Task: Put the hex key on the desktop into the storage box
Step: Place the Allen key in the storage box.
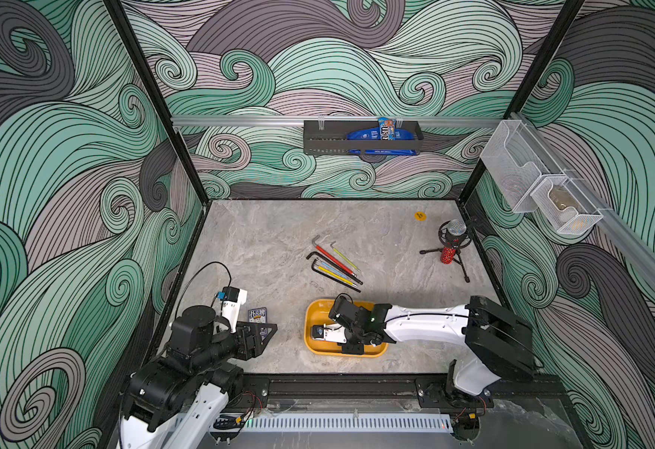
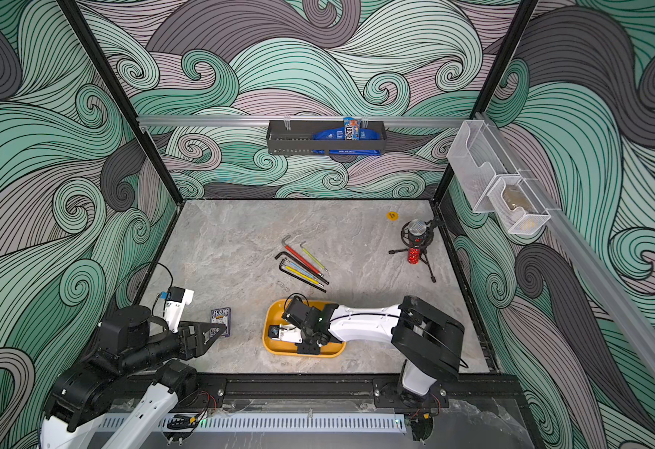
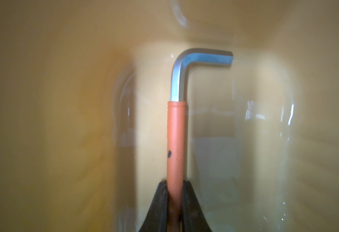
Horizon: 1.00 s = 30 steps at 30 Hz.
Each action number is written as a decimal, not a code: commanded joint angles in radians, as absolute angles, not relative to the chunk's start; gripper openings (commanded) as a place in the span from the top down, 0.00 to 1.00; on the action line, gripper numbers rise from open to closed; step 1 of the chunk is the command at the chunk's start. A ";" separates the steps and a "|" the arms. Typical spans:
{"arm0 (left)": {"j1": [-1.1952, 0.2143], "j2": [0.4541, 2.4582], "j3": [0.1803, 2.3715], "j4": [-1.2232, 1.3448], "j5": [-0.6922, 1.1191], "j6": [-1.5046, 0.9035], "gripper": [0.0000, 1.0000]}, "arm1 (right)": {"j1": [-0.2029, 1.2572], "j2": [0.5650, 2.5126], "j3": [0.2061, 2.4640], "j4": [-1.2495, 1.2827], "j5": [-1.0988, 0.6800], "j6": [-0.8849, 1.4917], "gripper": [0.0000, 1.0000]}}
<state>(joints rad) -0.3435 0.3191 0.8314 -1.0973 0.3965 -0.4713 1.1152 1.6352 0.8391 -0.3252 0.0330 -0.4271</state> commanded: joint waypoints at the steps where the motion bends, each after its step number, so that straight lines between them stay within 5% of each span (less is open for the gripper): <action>1: -0.348 0.329 0.845 -1.072 0.382 -0.483 0.31 | 1.108 1.669 0.860 -0.317 0.024 -0.410 1.00; 12: -0.347 0.328 0.842 -1.077 0.370 -0.481 0.30 | 1.074 1.554 0.889 -0.328 0.037 -0.331 0.52; 21: -0.348 0.332 0.837 -1.072 0.368 -0.459 0.30 | 0.948 1.416 0.997 -0.397 -0.017 -0.285 0.47; 30: -0.348 0.335 0.830 -1.058 0.392 -0.448 0.30 | 0.757 1.644 1.180 -0.401 -0.086 -0.349 0.47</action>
<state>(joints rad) -0.3435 0.3195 0.8291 -1.0832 0.3782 -0.4709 0.7891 1.5665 1.1496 -0.3759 -0.0395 -0.3202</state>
